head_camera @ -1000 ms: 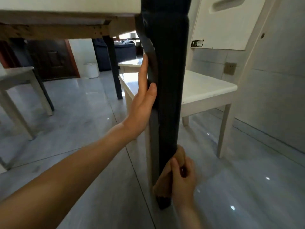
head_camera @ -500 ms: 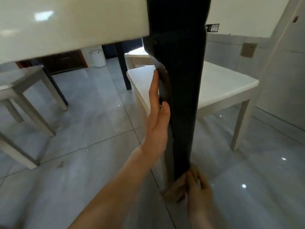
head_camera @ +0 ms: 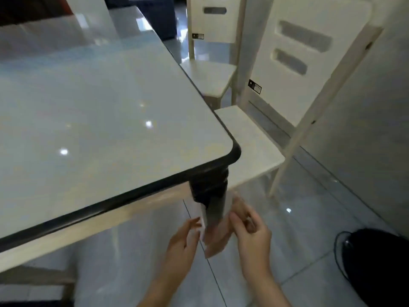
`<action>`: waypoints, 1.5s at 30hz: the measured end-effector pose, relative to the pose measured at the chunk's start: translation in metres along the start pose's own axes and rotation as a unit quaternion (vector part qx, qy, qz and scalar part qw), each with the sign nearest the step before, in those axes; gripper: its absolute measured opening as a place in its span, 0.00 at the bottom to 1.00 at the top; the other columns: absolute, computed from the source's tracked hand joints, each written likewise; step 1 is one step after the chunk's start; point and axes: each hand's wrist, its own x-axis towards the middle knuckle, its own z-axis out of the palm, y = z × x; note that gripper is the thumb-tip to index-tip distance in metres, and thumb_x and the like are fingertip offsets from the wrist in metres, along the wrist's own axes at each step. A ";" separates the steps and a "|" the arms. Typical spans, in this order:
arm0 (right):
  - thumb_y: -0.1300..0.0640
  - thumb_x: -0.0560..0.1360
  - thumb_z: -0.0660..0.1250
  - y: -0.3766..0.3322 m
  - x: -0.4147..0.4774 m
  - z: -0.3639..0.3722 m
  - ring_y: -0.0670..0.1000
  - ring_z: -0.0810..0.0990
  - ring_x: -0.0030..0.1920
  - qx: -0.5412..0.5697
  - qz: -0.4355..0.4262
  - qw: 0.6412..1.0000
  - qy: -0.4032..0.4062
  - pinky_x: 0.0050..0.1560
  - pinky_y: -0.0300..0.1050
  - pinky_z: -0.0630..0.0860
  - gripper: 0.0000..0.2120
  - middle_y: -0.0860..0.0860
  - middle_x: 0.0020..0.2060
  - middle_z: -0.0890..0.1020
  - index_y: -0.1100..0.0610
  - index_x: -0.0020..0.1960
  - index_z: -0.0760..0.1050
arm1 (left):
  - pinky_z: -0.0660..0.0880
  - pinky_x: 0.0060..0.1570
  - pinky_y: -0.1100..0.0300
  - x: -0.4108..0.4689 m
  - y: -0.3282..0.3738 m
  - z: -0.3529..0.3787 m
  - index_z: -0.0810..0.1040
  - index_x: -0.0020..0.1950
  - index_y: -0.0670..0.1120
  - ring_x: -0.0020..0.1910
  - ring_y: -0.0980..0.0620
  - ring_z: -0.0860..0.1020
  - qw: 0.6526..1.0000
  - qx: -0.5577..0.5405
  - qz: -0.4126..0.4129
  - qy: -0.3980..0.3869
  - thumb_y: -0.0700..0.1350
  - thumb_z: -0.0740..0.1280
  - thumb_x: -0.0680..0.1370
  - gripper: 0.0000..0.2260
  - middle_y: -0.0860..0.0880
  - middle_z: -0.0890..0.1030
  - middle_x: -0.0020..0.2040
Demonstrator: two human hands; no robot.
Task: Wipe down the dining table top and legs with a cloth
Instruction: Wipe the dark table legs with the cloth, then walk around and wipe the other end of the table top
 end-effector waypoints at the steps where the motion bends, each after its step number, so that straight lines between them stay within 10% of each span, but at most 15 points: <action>1: 0.65 0.73 0.72 -0.021 -0.016 -0.008 0.48 0.83 0.53 -0.019 0.015 1.000 0.005 0.54 0.41 0.80 0.15 0.50 0.51 0.85 0.49 0.56 0.80 | 0.75 0.57 0.63 -0.028 0.014 -0.012 0.71 0.55 0.66 0.56 0.63 0.76 1.000 -0.008 -0.027 -0.006 0.48 0.59 0.81 0.11 0.59 0.79 0.56; 7: 0.68 0.73 0.71 -0.163 -0.127 -0.042 0.48 0.82 0.49 -0.085 0.080 0.993 0.035 0.46 0.27 0.76 0.15 0.58 0.54 0.83 0.56 0.58 0.77 | 0.73 0.49 0.70 -0.195 0.125 -0.112 0.80 0.48 0.66 0.49 0.65 0.80 0.992 -0.027 -0.099 -0.067 0.40 0.65 0.79 0.18 0.58 0.84 0.48; 12: 0.69 0.75 0.68 -0.259 -0.192 -0.053 0.32 0.80 0.41 -0.144 0.059 0.988 -0.003 0.46 0.24 0.74 0.15 0.60 0.54 0.82 0.63 0.61 0.75 | 0.75 0.50 0.65 -0.278 0.191 -0.211 0.78 0.48 0.64 0.47 0.64 0.80 0.994 0.035 -0.082 -0.056 0.56 0.62 0.75 0.06 0.63 0.82 0.45; 23: 0.71 0.74 0.68 -0.304 -0.212 -0.014 0.39 0.83 0.44 -0.241 0.022 0.941 -0.238 0.41 0.27 0.76 0.13 0.59 0.49 0.83 0.61 0.57 0.78 | 0.72 0.49 0.68 -0.378 0.210 -0.291 0.79 0.54 0.51 0.50 0.58 0.79 0.957 -0.041 -0.179 0.224 0.51 0.62 0.76 0.11 0.54 0.81 0.50; 29: 0.70 0.74 0.69 -0.277 -0.236 0.026 0.59 0.81 0.56 -0.320 0.086 0.830 -0.449 0.62 0.55 0.76 0.16 0.60 0.54 0.82 0.64 0.61 0.77 | 0.72 0.51 0.59 -0.509 0.170 -0.220 0.78 0.47 0.58 0.50 0.55 0.79 0.853 -0.150 -0.348 0.358 0.44 0.63 0.79 0.08 0.54 0.81 0.49; 35: 0.62 0.74 0.72 -0.252 -0.307 0.093 0.56 0.82 0.48 -0.389 0.026 0.682 -0.619 0.54 0.48 0.78 0.08 0.55 0.42 0.83 0.63 0.51 0.79 | 0.74 0.52 0.49 -0.636 0.146 -0.149 0.79 0.44 0.56 0.47 0.46 0.80 0.688 -0.239 -0.469 0.499 0.41 0.62 0.80 0.11 0.49 0.82 0.45; 45: 0.64 0.73 0.73 -0.182 -0.480 0.233 0.47 0.81 0.46 -0.360 -0.017 0.629 -0.689 0.45 0.25 0.74 0.13 0.53 0.47 0.83 0.59 0.57 0.78 | 0.71 0.42 0.52 -0.748 0.094 -0.155 0.80 0.45 0.45 0.41 0.42 0.78 0.485 -0.354 -0.481 0.639 0.41 0.63 0.79 0.07 0.41 0.82 0.42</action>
